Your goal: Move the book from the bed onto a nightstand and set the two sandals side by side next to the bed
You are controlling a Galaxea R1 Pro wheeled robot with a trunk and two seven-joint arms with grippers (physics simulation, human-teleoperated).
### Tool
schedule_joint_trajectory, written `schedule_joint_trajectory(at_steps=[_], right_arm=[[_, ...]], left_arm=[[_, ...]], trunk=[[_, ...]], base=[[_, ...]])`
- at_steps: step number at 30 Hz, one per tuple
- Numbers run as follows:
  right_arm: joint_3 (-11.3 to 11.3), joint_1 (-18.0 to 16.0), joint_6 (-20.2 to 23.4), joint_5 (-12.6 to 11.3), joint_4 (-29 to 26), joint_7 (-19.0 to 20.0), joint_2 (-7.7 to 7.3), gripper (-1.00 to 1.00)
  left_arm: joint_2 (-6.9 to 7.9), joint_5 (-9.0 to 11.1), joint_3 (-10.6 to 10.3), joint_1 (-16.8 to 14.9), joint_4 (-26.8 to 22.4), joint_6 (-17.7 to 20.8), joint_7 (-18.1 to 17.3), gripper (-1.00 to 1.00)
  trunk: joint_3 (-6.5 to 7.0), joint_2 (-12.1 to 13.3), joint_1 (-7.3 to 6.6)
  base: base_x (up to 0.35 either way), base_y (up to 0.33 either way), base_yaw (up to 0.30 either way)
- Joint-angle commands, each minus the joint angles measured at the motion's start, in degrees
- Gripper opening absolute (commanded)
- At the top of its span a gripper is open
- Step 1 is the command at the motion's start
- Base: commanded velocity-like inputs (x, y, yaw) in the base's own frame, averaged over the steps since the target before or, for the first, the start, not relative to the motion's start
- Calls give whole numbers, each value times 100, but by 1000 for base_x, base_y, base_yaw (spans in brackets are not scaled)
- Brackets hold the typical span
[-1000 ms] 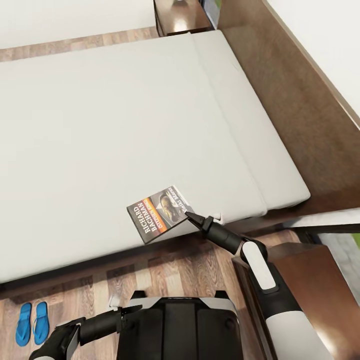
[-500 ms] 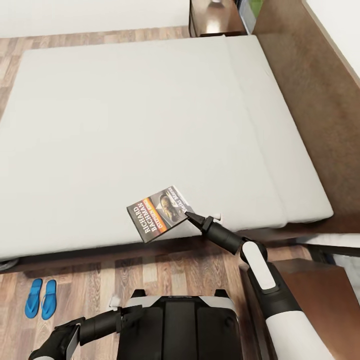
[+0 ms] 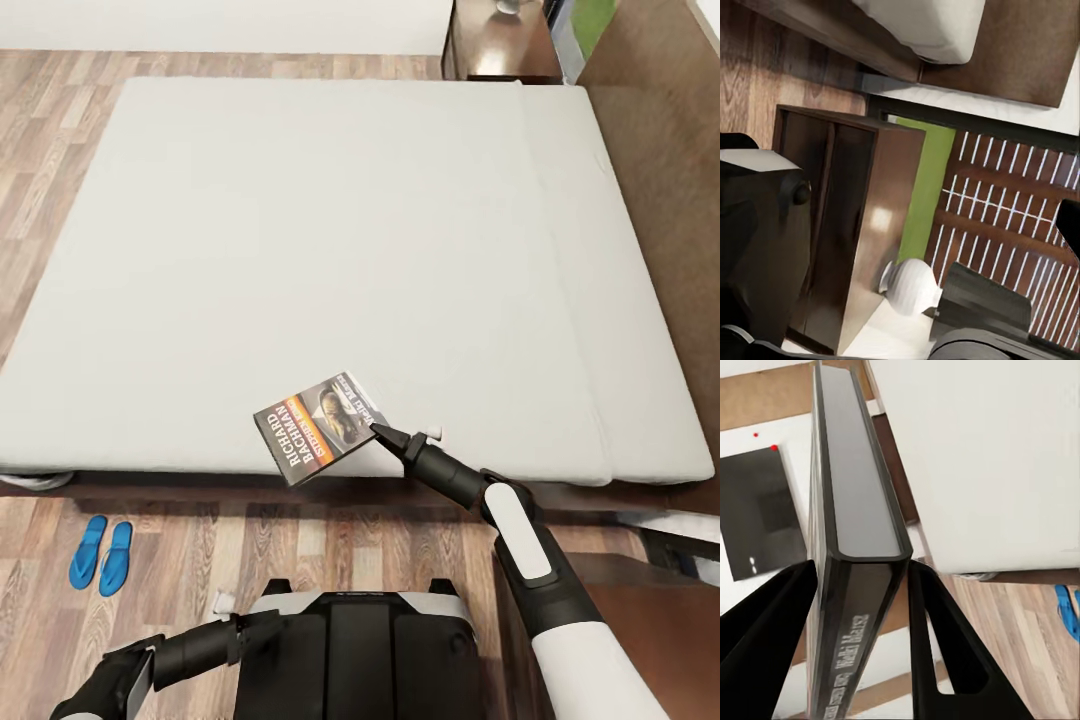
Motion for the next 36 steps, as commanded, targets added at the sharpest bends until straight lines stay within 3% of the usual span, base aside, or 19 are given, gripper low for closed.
schedule_joint_trajectory(at_steps=[1,6,9,11,13,16,17,21,23,36], right_arm=[[-5,-1,37,-39,-2,11,2,-100],[-8,-1,37,-41,-2,11,2,-100],[-8,-1,37,-42,-2,11,2,-100],[-8,-1,37,-42,-2,11,2,-100],[-8,-1,37,-43,-2,11,2,-100],[-8,-1,37,-41,-2,6,2,-100],[-8,-1,37,-37,-2,1,2,-100],[-8,-1,31,-35,-2,-11,2,-100],[-8,-1,29,-34,-2,-14,2,-100],[-8,-1,20,-24,-2,-39,2,-100]], left_arm=[[0,-58,49,-6,-4,61,-39,100],[232,-48,53,4,5,62,-24,100],[567,-45,62,57,212,46,4,100],[925,-36,84,83,755,13,94,100],[1127,-31,91,90,1058,-25,244,100],[1348,-26,98,97,1511,-211,924,100],[1380,-5,113,98,1675,-409,1394,100],[1263,226,162,99,1824,-826,2343,100],[1192,345,166,100,1849,-909,2628,100],[1170,421,161,100,1859,-967,2827,100]], trunk=[[-5,-9,3],[-5,-9,3],[-5,-9,3],[-5,-9,3],[-5,-9,3],[-5,-9,3],[-5,-9,3],[-5,-9,3],[-5,-9,3],[-5,-9,3]], base=[[0,0,294],[0,0,294],[0,0,294],[0,0,294],[0,0,294],[0,0,294],[0,0,294],[0,0,294],[0,0,294],[0,0,294]])
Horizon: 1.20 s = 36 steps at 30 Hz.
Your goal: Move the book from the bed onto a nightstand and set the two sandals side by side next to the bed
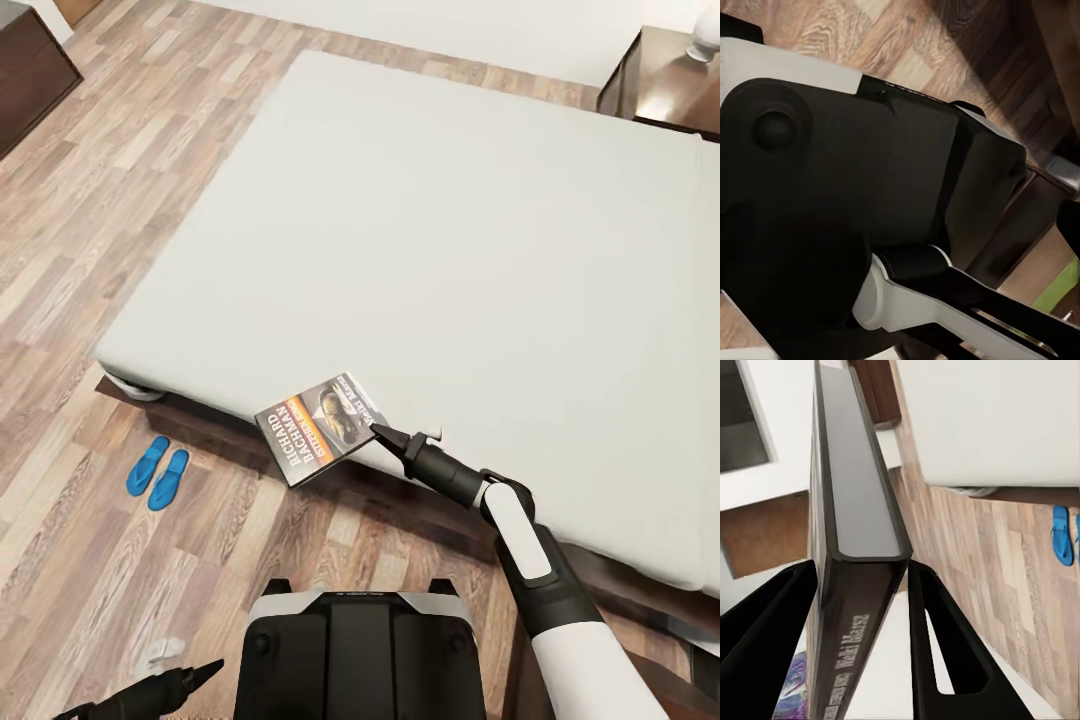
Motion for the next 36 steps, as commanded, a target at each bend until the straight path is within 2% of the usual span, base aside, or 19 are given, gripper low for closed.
schedule_joint_trajectory(at_steps=[1,36], right_arm=[[-7,-1,37,-37,-3,11,2,-100],[5,-1,28,-32,-3,10,28,-100]], left_arm=[[2,-56,50,-3,-1,6,-20,100],[-23,-56,47,-3,-1,7,-13,100]], trunk=[[-5,-8,3],[-5,-8,3]], base=[[0,0,294],[0,0,294]])
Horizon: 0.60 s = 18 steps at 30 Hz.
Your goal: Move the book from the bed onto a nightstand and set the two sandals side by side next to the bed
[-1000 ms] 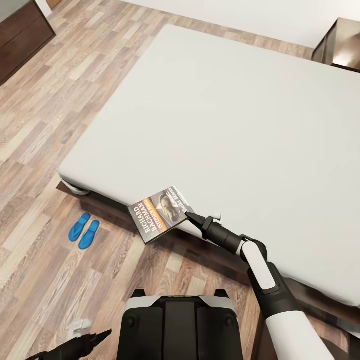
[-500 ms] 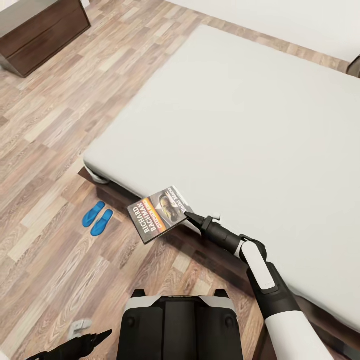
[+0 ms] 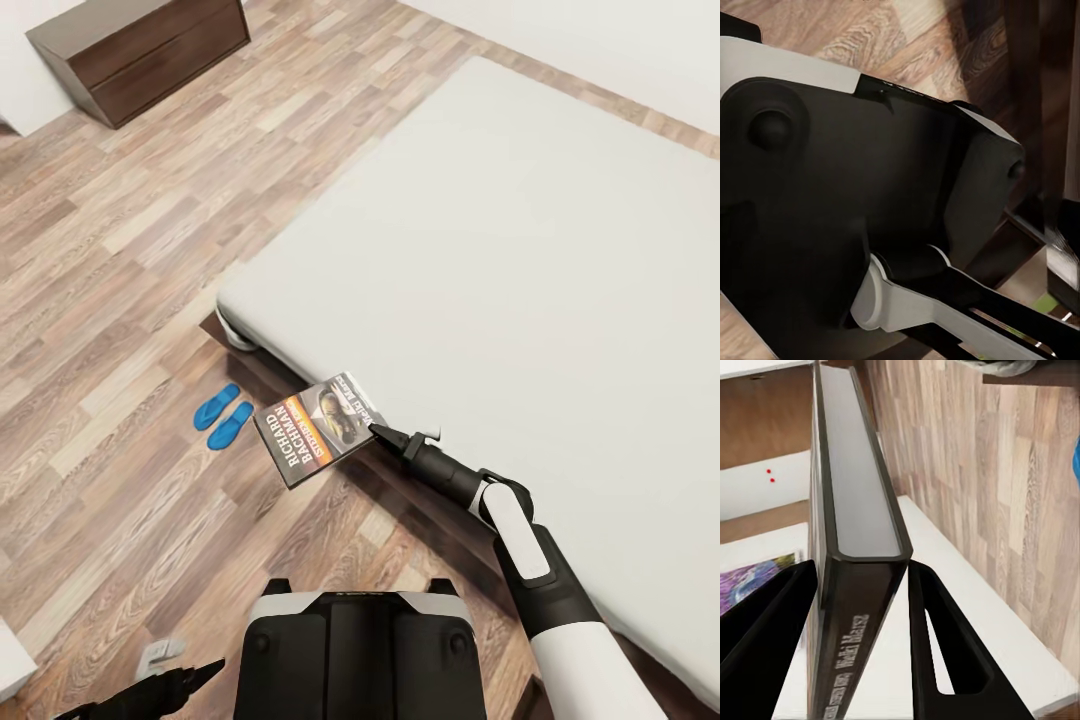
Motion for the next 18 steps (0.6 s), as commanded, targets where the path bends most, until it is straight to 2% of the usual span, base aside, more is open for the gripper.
schedule_joint_trajectory(at_steps=[1,18], right_arm=[[-6,0,37,-38,-1,9,2,-100],[0,-1,37,-34,101,7,2,-100]], left_arm=[[-1,-56,49,-3,-1,6,-22,100],[-1,-56,49,-3,-1,6,-22,100]], trunk=[[-5,-8,3],[-5,-8,3]], base=[[0,0,294],[0,0,294]])
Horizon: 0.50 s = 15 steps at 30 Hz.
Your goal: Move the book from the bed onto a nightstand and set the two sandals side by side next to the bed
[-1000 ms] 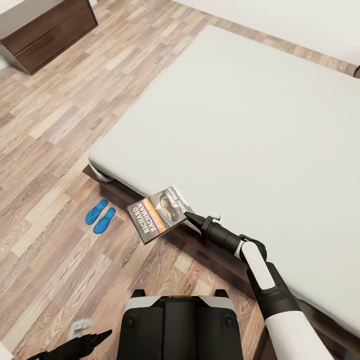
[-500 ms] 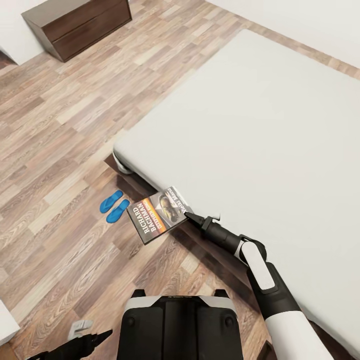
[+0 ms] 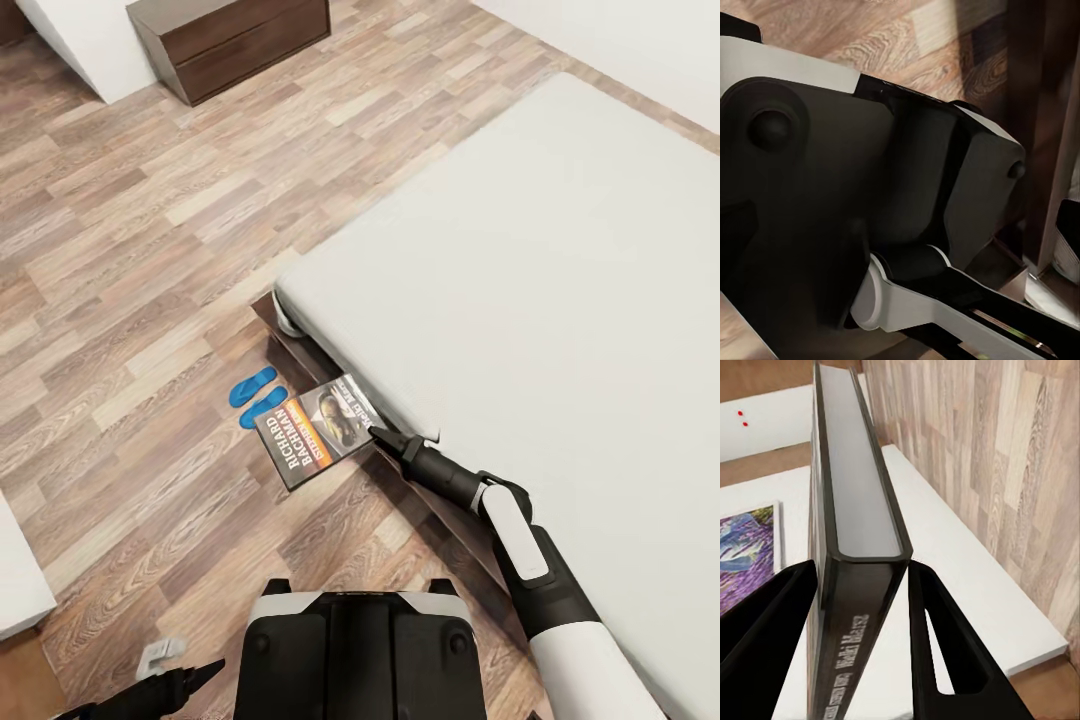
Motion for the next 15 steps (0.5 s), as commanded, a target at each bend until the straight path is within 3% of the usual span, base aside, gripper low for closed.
schedule_joint_trajectory(at_steps=[1,4,10,15], right_arm=[[-7,-1,37,-38,5,11,2,-100],[24,-1,37,-37,13,11,2,-100],[322,-1,34,-37,17,11,2,-100],[372,-1,29,-37,17,10,2,-100]], left_arm=[[0,-56,49,-3,-1,6,-22,100],[0,-56,49,-3,-1,6,-22,100],[0,-56,49,-3,-1,6,-22,100],[0,-56,49,-3,-1,6,-22,100]], trunk=[[-5,-8,3],[-5,-8,3],[-5,-8,3],[-5,-8,3]], base=[[0,0,294],[0,0,294],[0,0,294],[0,0,294]])
